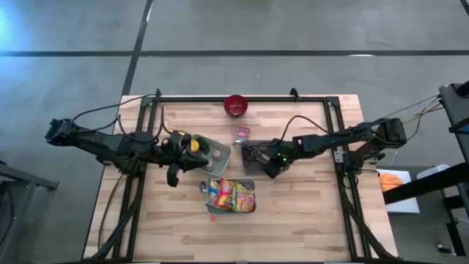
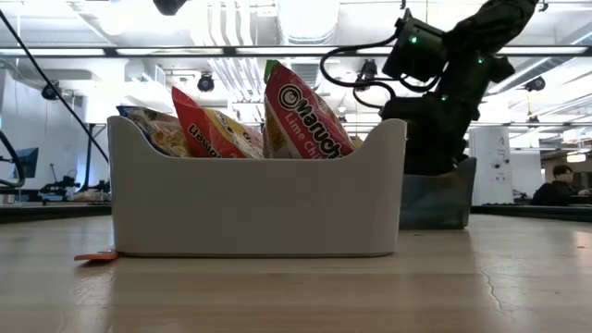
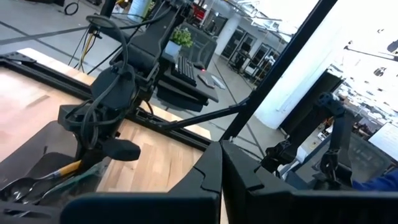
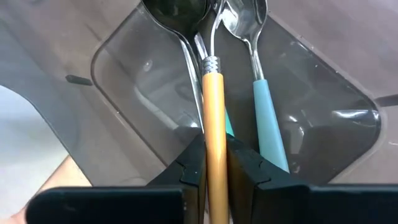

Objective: Pick & Place Food Item
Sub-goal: Put the yellow spoon into the black bin, then put the red seasoning can into the top gray bin

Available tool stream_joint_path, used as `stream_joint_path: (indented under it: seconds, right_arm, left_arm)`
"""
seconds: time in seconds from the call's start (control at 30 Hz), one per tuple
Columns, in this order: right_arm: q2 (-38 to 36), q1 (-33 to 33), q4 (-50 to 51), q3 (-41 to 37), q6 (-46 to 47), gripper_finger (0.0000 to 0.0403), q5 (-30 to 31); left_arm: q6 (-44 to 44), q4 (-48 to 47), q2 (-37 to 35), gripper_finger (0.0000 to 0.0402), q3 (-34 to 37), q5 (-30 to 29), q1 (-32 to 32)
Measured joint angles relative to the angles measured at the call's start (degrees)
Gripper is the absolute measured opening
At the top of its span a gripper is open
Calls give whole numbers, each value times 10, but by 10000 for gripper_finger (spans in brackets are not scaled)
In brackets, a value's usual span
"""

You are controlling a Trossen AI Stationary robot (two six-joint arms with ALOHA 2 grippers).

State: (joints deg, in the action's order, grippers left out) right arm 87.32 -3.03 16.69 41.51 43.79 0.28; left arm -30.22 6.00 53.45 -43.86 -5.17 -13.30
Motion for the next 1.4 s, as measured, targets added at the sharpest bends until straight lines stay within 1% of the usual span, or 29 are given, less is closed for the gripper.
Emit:
stream_joint_path:
  seconds: [0.37,0.5,0.6,0.8,0.93,1.07,1.23,1.4]
  right_arm:
    - [-4,0,6,6,0,37,-4]
    - [-6,0,10,8,11,47,-21]
    - [-6,0,14,12,20,81,-35]
    - [-6,0,14,22,26,175,-54]
    - [-7,0,25,34,34,220,-61]
    - [-8,0,70,68,34,244,-68]
    - [-10,0,183,144,23,251,-63]
    - [-10,0,282,237,38,251,-20]
  left_arm:
    - [-2,-18,0,1,0,0,0]
    - [-3,-17,0,1,0,1,0]
    - [-3,-20,0,1,0,2,0]
    - [-4,-20,0,1,0,2,0]
    - [-4,-22,0,1,0,2,0]
    - [-14,-28,0,1,0,2,0]
    - [-17,-33,0,1,0,2,0]
    - [-18,-33,0,1,0,2,0]
